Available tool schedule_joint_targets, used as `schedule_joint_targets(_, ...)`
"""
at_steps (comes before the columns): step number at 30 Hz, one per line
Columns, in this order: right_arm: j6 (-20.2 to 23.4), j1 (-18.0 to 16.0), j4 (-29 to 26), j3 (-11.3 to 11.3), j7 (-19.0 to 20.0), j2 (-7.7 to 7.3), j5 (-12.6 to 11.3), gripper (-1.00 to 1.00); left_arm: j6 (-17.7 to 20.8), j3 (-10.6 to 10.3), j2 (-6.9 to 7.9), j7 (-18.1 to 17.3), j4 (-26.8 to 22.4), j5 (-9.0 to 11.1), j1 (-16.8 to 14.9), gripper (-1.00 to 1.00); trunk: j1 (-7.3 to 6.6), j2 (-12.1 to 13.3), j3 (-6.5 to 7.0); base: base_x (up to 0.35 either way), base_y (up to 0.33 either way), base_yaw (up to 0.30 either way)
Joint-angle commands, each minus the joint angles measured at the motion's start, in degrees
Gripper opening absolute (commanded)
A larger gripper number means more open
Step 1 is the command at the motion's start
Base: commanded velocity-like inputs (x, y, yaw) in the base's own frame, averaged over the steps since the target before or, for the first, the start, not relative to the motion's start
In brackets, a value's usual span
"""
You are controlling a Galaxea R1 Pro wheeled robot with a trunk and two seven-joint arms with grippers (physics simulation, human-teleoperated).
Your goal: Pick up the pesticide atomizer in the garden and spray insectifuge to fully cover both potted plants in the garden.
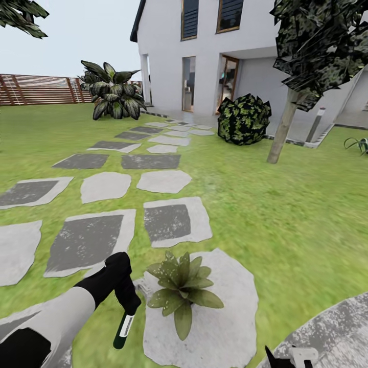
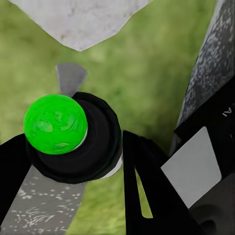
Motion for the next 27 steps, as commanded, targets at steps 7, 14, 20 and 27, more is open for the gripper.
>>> schedule_joint_targets(7, -0.10, -0.04, -0.04, -0.49, 0.56, -0.04, 0.06, 1.00, 0.44, -0.23, 0.00, -0.08, -0.12, -0.53, 0.10, -1.00, 0.01, -0.02, -0.06, 0.114, -0.231, 0.005)
schedule_joint_targets(14, -0.08, -0.06, -0.03, -0.43, 0.54, 0.04, 0.04, 1.00, 0.38, -0.32, 0.06, 0.01, -0.04, -0.53, 0.24, -1.00, 0.01, -0.02, -0.06, 0.003, -0.236, 0.001)
schedule_joint_targets(20, -0.08, -0.05, -0.01, -0.41, 0.55, 0.05, 0.04, 1.00, 0.37, -0.34, 0.10, 0.03, -0.03, -0.53, 0.33, -1.00, 0.01, -0.02, -0.06, 0.000, -0.025, 0.179)
schedule_joint_targets(27, -0.08, -0.06, 0.00, -0.40, 0.55, 0.05, 0.04, 1.00, 0.37, -0.34, 0.10, 0.03, -0.03, -0.53, 0.36, -1.00, 0.01, -0.02, -0.06, 0.000, -0.001, 0.273)
